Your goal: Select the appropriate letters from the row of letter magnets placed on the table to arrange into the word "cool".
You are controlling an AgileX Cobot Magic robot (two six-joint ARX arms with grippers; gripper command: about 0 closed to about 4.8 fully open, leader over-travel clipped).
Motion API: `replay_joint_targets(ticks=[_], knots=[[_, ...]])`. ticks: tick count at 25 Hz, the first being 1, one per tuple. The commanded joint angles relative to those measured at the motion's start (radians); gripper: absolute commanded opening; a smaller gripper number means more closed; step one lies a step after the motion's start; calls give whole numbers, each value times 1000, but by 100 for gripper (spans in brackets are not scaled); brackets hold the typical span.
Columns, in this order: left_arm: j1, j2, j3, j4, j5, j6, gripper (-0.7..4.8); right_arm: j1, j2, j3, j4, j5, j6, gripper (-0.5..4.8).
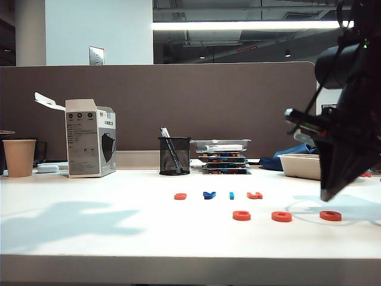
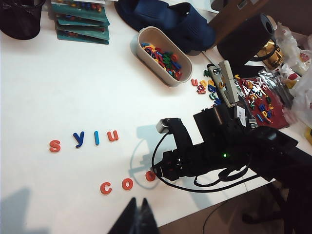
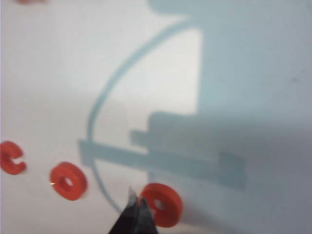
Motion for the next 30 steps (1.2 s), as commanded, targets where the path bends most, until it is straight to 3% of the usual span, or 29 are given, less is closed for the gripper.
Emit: replay_joint_targets(ticks=[1,4,7,15,20,30], knots=[[0,-3,4,5,0,8,-3,3,-6,25,-20,-39,-4,-5],[0,-3,4,5,0,8,-3,3,-7,56,-17,-87,-3,-5],[0,-3,4,6,0,8,-3,31,-6,133,-16,-68,4,-5],[0,-3,4,6,0,8,-3,197,39,324,-13,255,45,3],[0,-3,4,5,0,8,-3,241,166,424,-16,274,118,109],[0,-3,4,3,0,8,-3,265,340,519,-13,291,133,127]])
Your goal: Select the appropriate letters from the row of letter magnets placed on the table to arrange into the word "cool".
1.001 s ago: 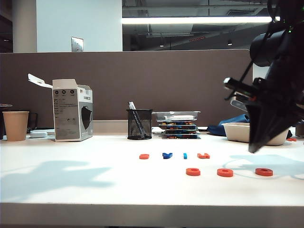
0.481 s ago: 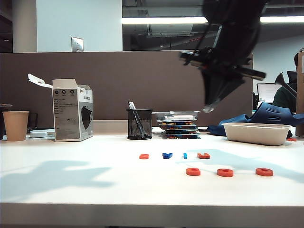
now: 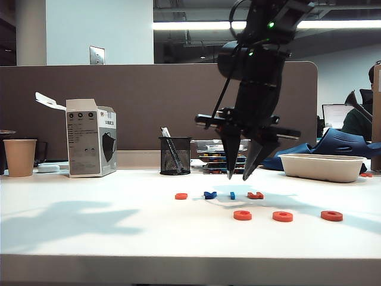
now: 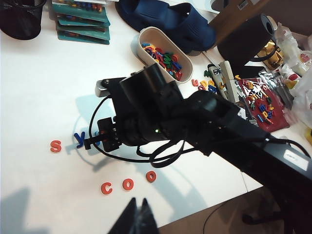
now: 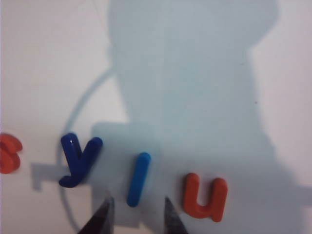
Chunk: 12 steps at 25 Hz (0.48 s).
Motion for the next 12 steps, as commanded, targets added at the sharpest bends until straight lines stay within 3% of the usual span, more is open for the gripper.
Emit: replay_joint_targets(ticks=[1,12], knots=[[0,-3,4,-1,0,8,-3,1,8,5,12,8,4,127],[0,-3,4,-1,0,9,-3,1,18,5,42,11,4,127]])
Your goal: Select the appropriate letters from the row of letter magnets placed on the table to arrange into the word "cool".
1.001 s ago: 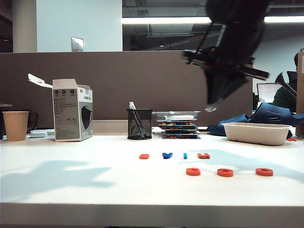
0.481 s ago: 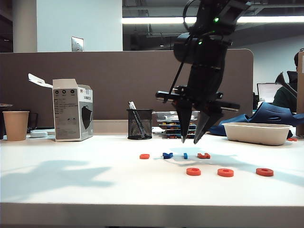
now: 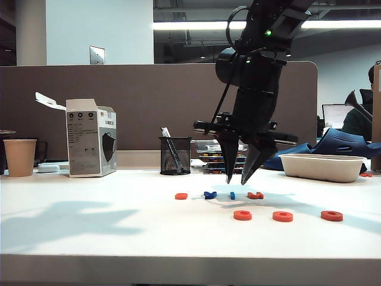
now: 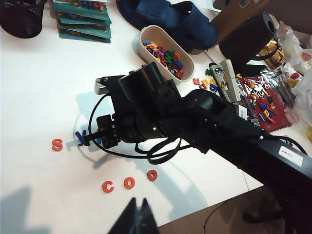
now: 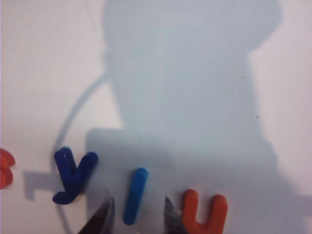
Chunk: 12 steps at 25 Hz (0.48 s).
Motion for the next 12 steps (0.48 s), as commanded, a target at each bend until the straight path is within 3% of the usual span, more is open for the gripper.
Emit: replay_joint_targets(ticks=[1,12], knots=[[0,-3,4,6,0,9,-3,2,1,4,11,4,4,126],[0,-3,4,6,0,25,-3,3,26,5,21,-3,4,127]])
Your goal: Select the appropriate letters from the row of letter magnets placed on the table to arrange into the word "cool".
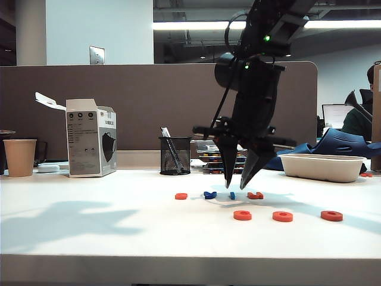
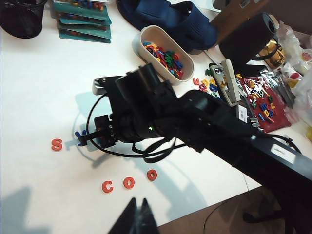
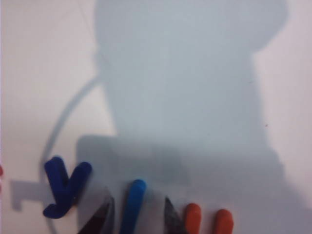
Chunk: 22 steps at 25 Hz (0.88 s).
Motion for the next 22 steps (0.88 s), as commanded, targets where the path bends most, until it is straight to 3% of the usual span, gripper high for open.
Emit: replay_joint_targets(ticks=[1,4,16,19,20,21,22], knots=[[0,-3,4,6,0,38,-3,3,6,4,3,0,3,127],[0,-3,4,6,0,90,-3,8,14,4,3,0,3,126],[0,-3,4,9,1,91,-3,48,60,5,-33,74,-3,122],[0,-3,4,10,1,91,-3,47,61,5,-37,74,-3,103],[0,-3,4,10,1,91,-3,47,61,5,-35,74,-3,79],[0,-3,4,10,1,91,-3,47,62,5,-35,77,-3,10],[0,-3,4,10,1,91,-3,47,63,5,-36,81,-4,-10]])
